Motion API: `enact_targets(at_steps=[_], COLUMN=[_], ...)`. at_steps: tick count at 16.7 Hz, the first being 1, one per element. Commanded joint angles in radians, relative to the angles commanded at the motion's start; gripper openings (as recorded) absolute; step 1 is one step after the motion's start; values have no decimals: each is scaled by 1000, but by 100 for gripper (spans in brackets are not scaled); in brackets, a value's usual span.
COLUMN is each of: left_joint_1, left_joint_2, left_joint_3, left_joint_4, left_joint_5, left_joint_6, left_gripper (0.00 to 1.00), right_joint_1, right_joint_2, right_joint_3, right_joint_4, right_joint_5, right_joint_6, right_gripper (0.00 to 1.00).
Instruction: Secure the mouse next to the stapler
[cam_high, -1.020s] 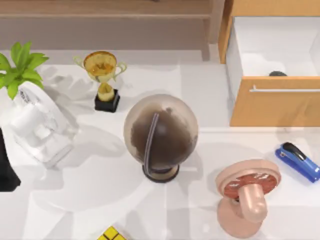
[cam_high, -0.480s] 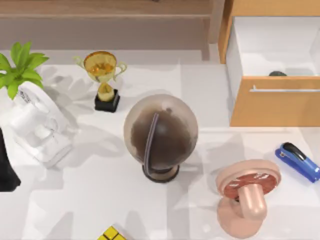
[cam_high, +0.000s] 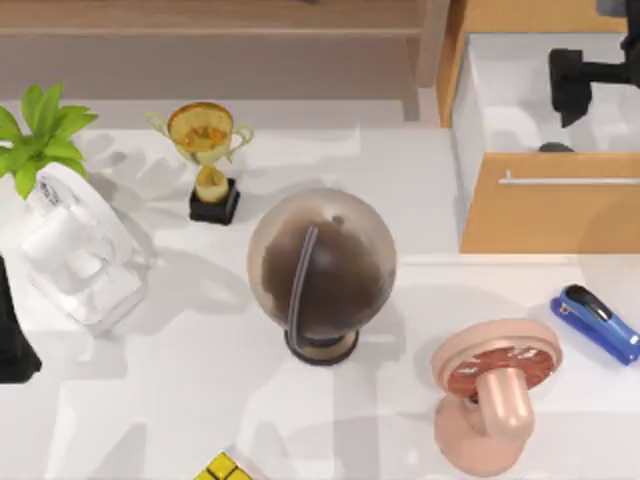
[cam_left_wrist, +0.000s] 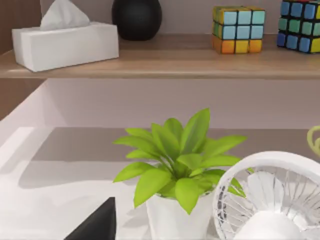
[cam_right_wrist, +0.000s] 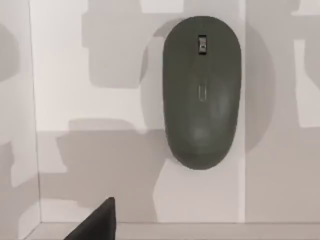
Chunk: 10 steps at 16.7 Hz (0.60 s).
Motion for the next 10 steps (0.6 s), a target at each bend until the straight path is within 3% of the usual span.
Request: enact_targets(at_steps=[5, 10], left_joint_1=[0, 0], left_joint_2=[0, 0], left_joint_3=[0, 0], left_joint_4=[0, 0], left_joint_5=[0, 0], left_joint_6=[0, 0], left_gripper=[100, 100], right_joint_1=[21, 23], right_joint_2=[304, 395], right_joint_3=[280, 394], right_joint_4=[-166, -202], right_joint_5=[0, 32], right_joint_6=[22, 25], right_gripper=[100, 100])
